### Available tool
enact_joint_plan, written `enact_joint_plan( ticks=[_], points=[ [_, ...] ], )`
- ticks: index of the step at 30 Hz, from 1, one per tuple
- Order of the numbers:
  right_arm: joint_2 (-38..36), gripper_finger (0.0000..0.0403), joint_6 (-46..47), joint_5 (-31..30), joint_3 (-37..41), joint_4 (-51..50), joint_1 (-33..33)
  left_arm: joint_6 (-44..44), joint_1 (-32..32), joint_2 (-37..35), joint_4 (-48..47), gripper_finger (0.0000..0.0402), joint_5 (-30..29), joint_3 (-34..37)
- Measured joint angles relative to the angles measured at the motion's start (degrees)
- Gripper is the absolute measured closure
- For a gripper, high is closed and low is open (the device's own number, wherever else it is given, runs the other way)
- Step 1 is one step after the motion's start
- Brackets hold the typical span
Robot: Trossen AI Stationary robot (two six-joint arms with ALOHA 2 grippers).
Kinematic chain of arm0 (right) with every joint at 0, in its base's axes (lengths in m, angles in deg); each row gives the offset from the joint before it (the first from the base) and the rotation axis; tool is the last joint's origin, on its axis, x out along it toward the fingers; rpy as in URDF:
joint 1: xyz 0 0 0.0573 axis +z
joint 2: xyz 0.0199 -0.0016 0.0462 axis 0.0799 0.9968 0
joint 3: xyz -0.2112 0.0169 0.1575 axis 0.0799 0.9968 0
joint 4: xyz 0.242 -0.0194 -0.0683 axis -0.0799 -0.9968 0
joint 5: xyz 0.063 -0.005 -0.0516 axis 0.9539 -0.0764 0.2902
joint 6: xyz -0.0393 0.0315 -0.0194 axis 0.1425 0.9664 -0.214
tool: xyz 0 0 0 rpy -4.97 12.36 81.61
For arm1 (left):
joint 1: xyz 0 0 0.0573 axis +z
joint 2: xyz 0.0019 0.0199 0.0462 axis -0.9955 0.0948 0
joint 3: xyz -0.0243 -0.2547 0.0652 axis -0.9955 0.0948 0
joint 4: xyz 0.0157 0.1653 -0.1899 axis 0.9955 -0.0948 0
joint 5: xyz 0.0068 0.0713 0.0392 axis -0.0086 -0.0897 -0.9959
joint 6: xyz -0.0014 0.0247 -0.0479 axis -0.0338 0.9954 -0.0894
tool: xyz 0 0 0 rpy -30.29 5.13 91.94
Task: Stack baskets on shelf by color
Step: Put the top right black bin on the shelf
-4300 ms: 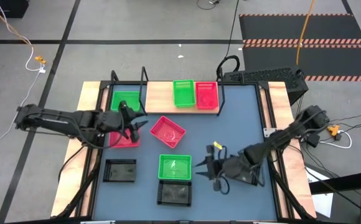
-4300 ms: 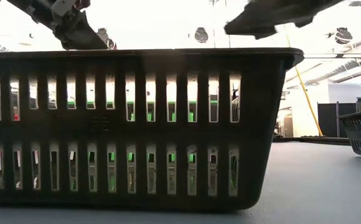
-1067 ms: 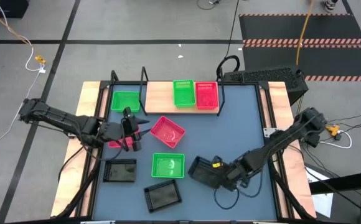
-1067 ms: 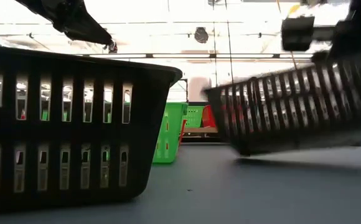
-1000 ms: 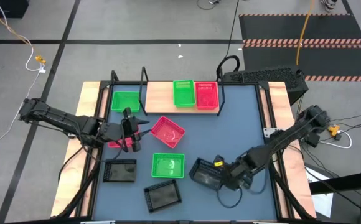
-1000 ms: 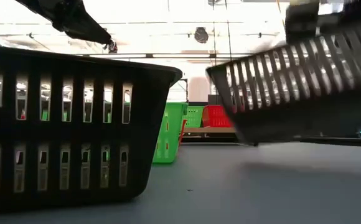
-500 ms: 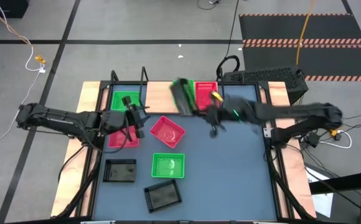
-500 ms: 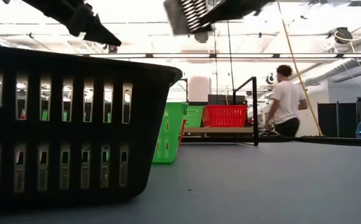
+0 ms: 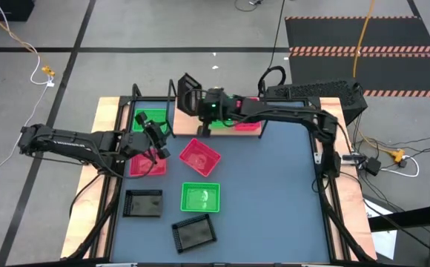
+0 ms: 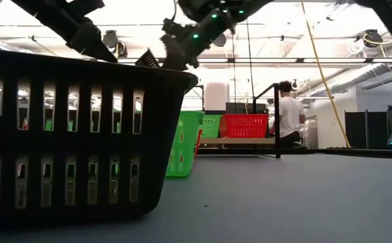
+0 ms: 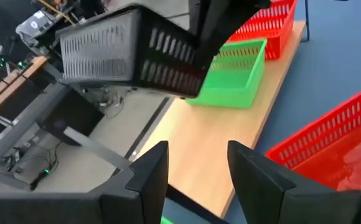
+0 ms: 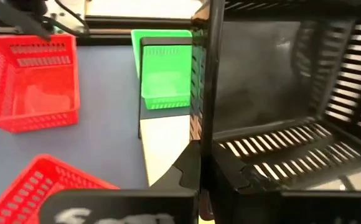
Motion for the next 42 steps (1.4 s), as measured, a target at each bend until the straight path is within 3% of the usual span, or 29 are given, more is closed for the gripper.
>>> enact_joint_plan(
  ticks=[4,12,34,42],
  points=[
    [4.18,0.04,3.0,-0.04,-4.1,-1.34,0.95,0.19,0.02,0.04,1.97,0.0234,-0.01,0.0],
    [9.67,0.04,6.91,-0.14,-4.14,-2.55,0.96,-0.37,-0.74,0.04,2.43,0.0234,0.35,0.0],
    [9.99,0.0399,7.46,-0.29,-4.04,-5.92,1.39,5.13,-1.01,0.04,8.65,0.0234,0.36,0.0],
    [9.95,0.0394,2.59,-0.32,-0.18,-5.87,1.18,5.29,-1.01,0.04,8.9,0.0234,0.35,0.0]
  ],
)
